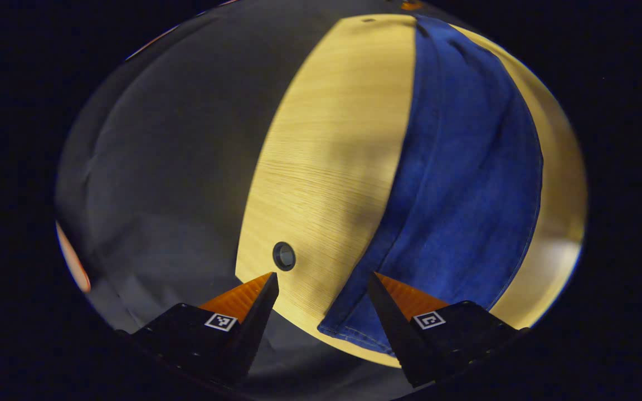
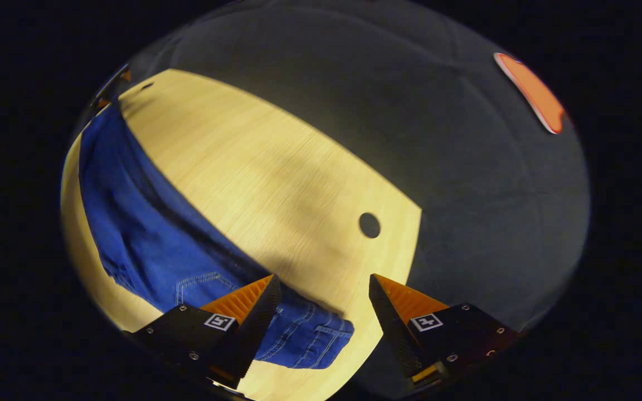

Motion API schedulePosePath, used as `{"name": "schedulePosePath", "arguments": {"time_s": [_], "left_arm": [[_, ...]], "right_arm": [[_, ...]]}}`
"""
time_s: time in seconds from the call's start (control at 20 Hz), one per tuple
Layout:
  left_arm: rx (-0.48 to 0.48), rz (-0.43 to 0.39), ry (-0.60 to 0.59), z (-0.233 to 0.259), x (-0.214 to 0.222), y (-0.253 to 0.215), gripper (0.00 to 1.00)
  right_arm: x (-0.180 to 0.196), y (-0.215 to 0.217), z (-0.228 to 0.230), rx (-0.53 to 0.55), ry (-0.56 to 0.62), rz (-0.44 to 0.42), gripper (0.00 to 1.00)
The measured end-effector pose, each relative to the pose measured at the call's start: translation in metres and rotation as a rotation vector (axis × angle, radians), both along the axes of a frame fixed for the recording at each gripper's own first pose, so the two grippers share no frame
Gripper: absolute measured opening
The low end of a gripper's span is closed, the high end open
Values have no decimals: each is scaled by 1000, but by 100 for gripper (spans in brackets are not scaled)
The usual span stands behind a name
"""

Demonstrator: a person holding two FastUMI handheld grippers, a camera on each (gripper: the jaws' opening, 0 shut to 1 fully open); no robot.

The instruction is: Grasp the waist and the cuffs of the jeans and fold them to make the two legs overlap; first hold the waist and fold one-third of the jeans toward the cuffs, then hold the cuffs and fold the remaining one-third in the same direction to finish folding.

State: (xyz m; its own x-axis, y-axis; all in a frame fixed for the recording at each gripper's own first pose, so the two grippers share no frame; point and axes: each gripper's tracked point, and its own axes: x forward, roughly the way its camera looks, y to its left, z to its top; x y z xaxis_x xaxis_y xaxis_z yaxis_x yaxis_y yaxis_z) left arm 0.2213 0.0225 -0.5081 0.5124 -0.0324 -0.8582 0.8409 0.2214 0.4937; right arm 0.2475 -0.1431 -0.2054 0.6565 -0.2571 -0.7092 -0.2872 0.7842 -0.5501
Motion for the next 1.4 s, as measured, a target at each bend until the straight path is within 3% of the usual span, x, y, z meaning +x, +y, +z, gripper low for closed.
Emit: {"name": "schedulePosePath", "arguments": {"time_s": [0.15,0.35,0.5,0.8,0.95,1.1,1.4], "left_arm": [[-170,146,-111,23,2,-5,99],[-394,306,-275,74,-10,-20,99],[-556,370,-321,110,-21,-39,98],[-753,424,-438,161,-18,-58,98],[-851,419,-450,186,-26,-77,98],[-915,420,-443,207,-42,-111,100],[-974,477,-406,207,-77,-144,98]], "right_arm": [[0,15,56,122,-171,-67,99],[-11,21,98,278,-364,-110,98],[-14,16,106,363,-456,-132,98],[-14,13,112,532,-540,-213,98],[-12,2,96,607,-575,-298,98],[-11,-10,50,710,-547,-429,98],[-4,-25,-41,1027,-465,-739,98]]}}
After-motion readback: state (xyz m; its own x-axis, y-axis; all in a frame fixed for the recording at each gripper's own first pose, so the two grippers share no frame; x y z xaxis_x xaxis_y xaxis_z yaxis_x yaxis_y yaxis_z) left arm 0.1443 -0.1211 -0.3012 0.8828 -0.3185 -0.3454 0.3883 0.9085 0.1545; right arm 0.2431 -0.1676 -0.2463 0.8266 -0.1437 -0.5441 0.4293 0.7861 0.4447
